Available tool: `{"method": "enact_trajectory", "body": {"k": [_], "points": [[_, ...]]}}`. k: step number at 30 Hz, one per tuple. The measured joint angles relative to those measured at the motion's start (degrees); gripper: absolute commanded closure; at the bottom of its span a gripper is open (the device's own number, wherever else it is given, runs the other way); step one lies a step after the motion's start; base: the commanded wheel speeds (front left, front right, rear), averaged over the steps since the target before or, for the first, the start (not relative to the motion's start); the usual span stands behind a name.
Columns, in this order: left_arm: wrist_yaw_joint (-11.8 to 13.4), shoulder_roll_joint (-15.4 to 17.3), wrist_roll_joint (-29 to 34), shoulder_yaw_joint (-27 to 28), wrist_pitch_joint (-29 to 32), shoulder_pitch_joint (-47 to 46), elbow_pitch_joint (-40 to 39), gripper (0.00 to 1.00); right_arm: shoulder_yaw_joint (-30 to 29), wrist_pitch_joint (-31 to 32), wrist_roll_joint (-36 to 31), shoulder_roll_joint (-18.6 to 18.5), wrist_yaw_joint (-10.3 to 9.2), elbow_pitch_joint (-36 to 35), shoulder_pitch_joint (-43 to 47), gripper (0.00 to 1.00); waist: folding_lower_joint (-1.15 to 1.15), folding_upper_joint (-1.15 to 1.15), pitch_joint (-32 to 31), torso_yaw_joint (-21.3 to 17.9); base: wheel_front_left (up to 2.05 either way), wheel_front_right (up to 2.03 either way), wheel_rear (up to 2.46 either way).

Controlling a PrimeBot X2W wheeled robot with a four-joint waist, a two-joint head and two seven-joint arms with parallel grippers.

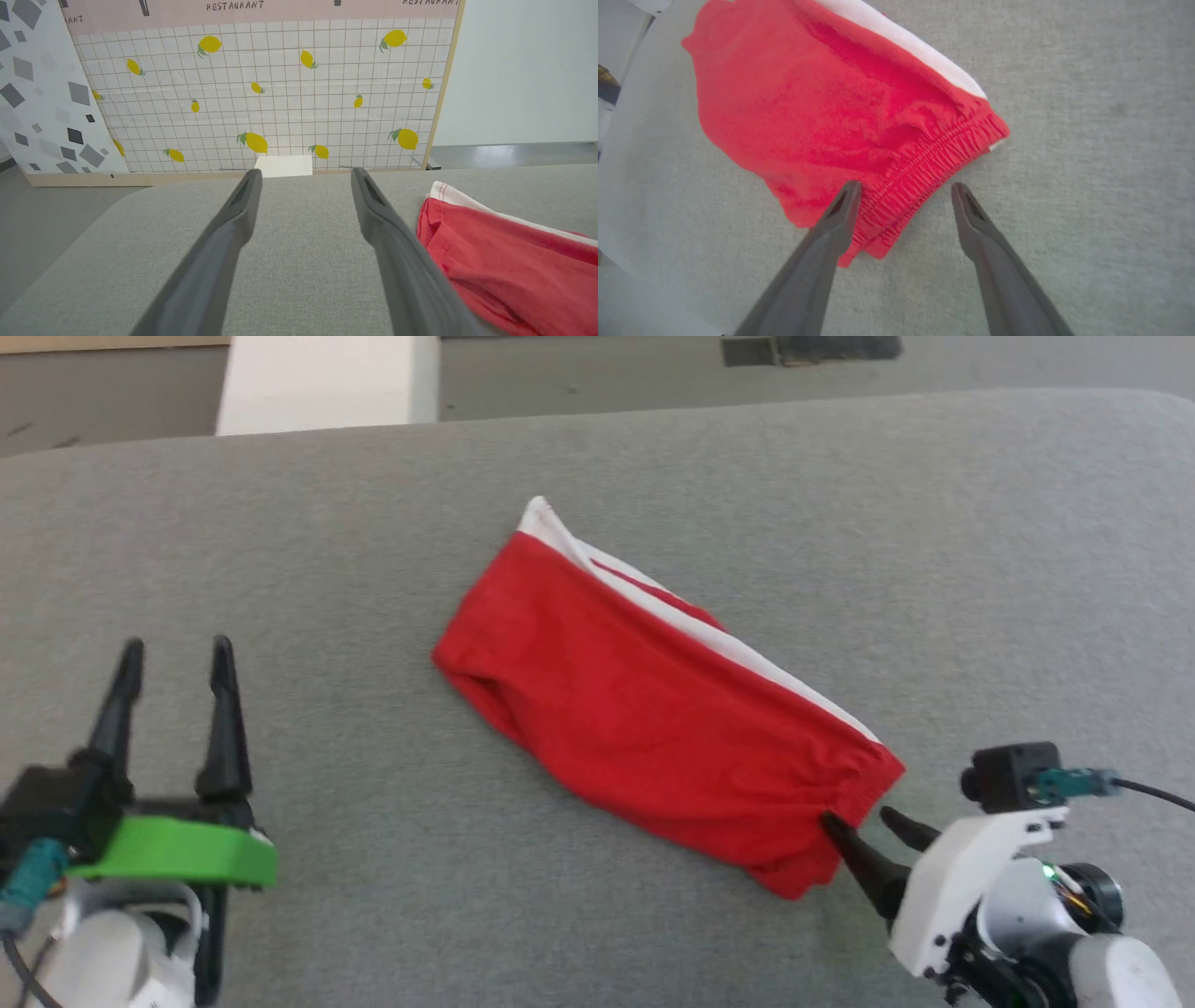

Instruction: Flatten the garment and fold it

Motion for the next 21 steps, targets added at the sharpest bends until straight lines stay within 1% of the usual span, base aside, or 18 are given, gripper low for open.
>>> {"method": "enact_trajectory", "body": {"k": [6,9,12,14,15,16,17,21], "points": [[-0.05,-2.04,-0.43,-0.71,-0.01,2.22,0.08,0.0,1.6,0.43,-2.01,0.02,0.0,6.61,-3.75,0.0,0.0,0.0,-0.14,3.05,0.0,0.0,0.0],[-0.11,-2.69,-0.47,-0.78,-0.01,2.28,0.29,0.0,1.2,0.54,-4.94,0.01,0.0,9.5,-5.06,0.0,0.0,0.0,0.08,4.31,0.0,0.0,0.0],[-0.42,-3.16,-0.47,-0.78,-0.04,2.28,0.55,0.0,0.76,0.94,-8.0,0.11,0.04,10.44,-5.73,0.0,0.0,0.0,0.37,5.15,0.0,0.0,0.0],[-0.63,-3.21,-0.48,-0.74,-0.08,2.29,0.83,0.0,0.85,1.67,-8.13,0.09,0.04,10.76,-6.01,0.0,0.0,0.0,0.62,5.35,0.0,0.0,0.0],[-0.86,-3.23,-0.51,-0.78,-0.09,2.29,1.04,0.0,0.87,2.31,-8.27,0.09,0.04,10.87,-6.1,0.29,0.0,0.0,0.74,5.36,0.0,0.0,0.0],[-1.07,-3.25,-0.58,-0.9,-0.09,2.28,1.29,0.0,0.92,2.74,-8.37,0.09,0.04,10.88,-6.22,0.68,0.0,0.0,0.8,5.31,0.0,0.0,0.0],[-1.31,-3.31,-0.73,-1.08,-0.09,2.28,1.59,0.0,0.99,2.92,-8.46,0.09,0.04,10.87,-6.29,1.0,0.0,0.0,0.83,5.19,0.0,0.0,0.0],[-2.83,-3.48,-2.6,-2.68,2.18,1.79,2.24,0.0,0.91,3.37,-8.55,0.01,0.03,10.89,-6.46,1.0,0.0,0.0,1.0,4.53,0.0,0.0,0.0]]}}
